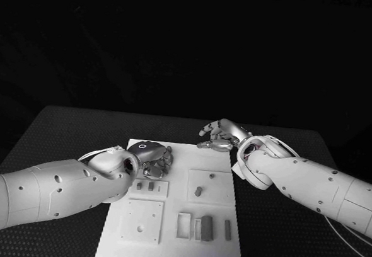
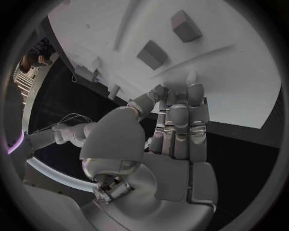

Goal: Assemble the parts on the task board

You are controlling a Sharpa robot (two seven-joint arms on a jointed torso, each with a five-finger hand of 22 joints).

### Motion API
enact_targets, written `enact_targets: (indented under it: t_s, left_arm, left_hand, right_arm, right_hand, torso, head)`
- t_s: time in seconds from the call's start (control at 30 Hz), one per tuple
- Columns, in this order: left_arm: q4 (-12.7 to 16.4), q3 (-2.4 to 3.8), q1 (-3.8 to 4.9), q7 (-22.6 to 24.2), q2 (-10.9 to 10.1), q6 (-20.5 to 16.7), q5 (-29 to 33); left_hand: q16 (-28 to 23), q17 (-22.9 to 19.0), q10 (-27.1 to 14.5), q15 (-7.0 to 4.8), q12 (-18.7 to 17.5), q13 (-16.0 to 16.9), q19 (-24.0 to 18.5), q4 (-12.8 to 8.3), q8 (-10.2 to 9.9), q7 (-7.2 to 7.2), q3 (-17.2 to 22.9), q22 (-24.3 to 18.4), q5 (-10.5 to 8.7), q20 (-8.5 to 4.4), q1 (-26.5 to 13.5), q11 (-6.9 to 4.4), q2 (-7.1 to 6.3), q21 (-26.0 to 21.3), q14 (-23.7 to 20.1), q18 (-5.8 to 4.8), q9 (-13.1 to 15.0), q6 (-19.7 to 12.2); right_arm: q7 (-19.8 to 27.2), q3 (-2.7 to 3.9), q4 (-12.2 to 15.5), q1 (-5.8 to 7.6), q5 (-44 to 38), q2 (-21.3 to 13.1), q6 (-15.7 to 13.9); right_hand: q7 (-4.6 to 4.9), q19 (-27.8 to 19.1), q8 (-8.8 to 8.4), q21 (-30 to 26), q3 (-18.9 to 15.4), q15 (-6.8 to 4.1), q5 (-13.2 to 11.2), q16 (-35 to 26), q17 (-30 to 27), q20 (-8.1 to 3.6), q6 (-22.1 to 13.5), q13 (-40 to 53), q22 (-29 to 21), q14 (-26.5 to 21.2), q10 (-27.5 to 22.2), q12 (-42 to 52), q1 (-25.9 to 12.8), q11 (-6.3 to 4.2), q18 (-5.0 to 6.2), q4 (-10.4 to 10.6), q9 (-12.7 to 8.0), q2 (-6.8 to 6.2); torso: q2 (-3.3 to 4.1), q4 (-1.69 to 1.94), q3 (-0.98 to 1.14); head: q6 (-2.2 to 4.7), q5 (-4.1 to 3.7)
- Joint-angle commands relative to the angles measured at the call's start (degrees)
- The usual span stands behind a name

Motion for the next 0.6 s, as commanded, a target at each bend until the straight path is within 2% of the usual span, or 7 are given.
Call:
enact_targets:
  t_s: [0.03, 0.1, 0.13, 0.37, 0.47, 0.6]
  left_arm:
    - [1.3, 0.29, 0.01, 1.3, -0.8, -2.5, 2.5]
    - [1.7, 0.92, 0.01, 1.5, -1.2, -2.8, 3.2]
    - [1.9, 1.58, 0.01, 1.5, -1.3, -2.8, 3.2]
    - [3.7, 2.97, 0.03, 1.5, -3.2, -1.9, 3.5]
    - [5.2, 3.4, 0.05, 0.9, -4.7, -0.1, 3.5]
    - [7.4, 3.52, 0.08, -0.4, -6.9, 1.6, 3.1]
  left_hand:
    - [-0.4, 0.0, 0.6, -0.06, 0.3, -0.1, 0.3, 0.0, 0.2, 0.08, 0.3, 1.2, 0.38, -0.24, 0.0, 0.02, 0.48, 0.1, 0.5, 4.32, 0.1, 0.5]
    - [-0.4, 0.0, 0.6, -0.08, 0.3, 0.0, 0.3, 0.0, 0.3, 0.06, 0.4, 1.2, 0.37, -0.26, 0.0, 0.0, 0.46, 0.1, 0.5, 4.3, 0.1, 0.6]
    - [-0.4, 0.0, 0.7, -0.1, 0.3, 0.0, 0.4, 0.0, 0.3, 0.06, 0.4, 1.2, 0.37, -0.27, 0.0, -0.01, 0.46, 0.1, 0.5, 4.3, 0.2, 0.6]
    - [-0.4, 0.0, 0.9, -0.19, 0.2, 0.0, 0.4, -0.1, 0.3, -0.01, 0.6, 1.2, 0.38, -0.36, 0.0, -0.11, 0.4, 0.1, 0.6, 4.24, 0.2, 0.7]
    - [-0.4, 0.0, 0.9, -0.2, 0.2, 0.1, 0.4, -0.1, 0.3, -0.02, 0.7, 1.2, 0.37, -0.37, 0.0, -0.12, 0.37, 0.1, 0.6, 4.23, 0.2, 0.7]
    - [-0.5, 0.0, 1.0, -0.24, 0.2, 0.1, 0.4, -0.1, 0.3, -0.06, 0.8, 1.2, 0.39, -0.41, 0.1, -0.15, 0.36, 0.1, 0.5, 4.2, 0.3, 0.8]
  right_arm:
    - [0.4, 0.02, 0.1, -0.02, 0.1, -0.1, 0.6]
    - [0.4, 0.02, 0.1, -0.02, 0.1, -0.1, 0.6]
    - [0.4, 0.02, 0.1, -0.02, 0.1, -0.1, 0.6]
    - [0.4, 0.02, 0.1, -0.02, 0.1, -0.2, 0.6]
    - [0.4, 0.02, 0.1, -0.02, 0.1, -0.2, 0.7]
    - [0.4, 0.02, 0.0, -0.02, 0.1, -0.2, 0.7]
  right_hand:
    - [0.45, 0.1, 0.17, 0.2, 0.1, -0.45, -0.1, 0.4, -0.1, -0.3, -0.1, -0.1, 0.8, 0.1, -0.3, 0.4, -0.5, -0.08, 0.91, 0.4, 0.0, -0.04]
    - [0.45, 0.1, 0.17, 0.2, 0.1, -0.45, -0.1, 0.4, -0.1, -0.31, -0.1, -0.1, 0.8, 0.1, -0.3, 0.4, -0.5, -0.08, 0.91, 0.4, 0.0, -0.04]
    - [0.45, 0.1, 0.17, 0.2, 0.1, -0.45, -0.1, 0.4, -0.1, -0.31, -0.1, -0.1, 0.8, 0.1, -0.3, 0.4, -0.5, -0.08, 0.91, 0.4, 0.0, -0.04]
    - [0.45, 0.1, 0.17, 0.2, 0.1, -0.46, -0.1, 0.4, -0.1, -0.31, -0.1, -0.1, 0.8, 0.1, -0.3, 0.4, -0.5, -0.08, 0.91, 0.4, 0.0, -0.04]
    - [0.45, 0.1, 0.17, 0.2, 0.0, -0.46, -0.1, 0.4, -0.1, -0.31, -0.1, -0.1, 0.8, 0.1, -0.3, 0.4, -0.5, -0.08, 0.91, 0.4, 0.0, -0.04]
    - [0.45, 0.1, 0.17, 0.2, 0.0, -0.46, -0.1, 0.4, -0.1, -0.32, -0.1, -0.1, 0.8, 0.1, -0.3, 0.4, -0.5, -0.08, 0.91, 0.4, 0.0, -0.04]
  torso:
    - [-0.03, 0.07, -0.04]
    - [-0.07, 0.11, -0.05]
    - [-0.06, 0.09, -0.04]
    - [-0.06, 0.09, -0.07]
    - [0.0, 0.02, -0.04]
    - [0.0, 0.02, -0.04]
  head:
    - [0.04, 0.03]
    - [0.03, 0.04]
    - [0.05, 0.08]
    - [0.15, 0.37]
    - [0.22, 0.39]
    - [0.16, 0.46]
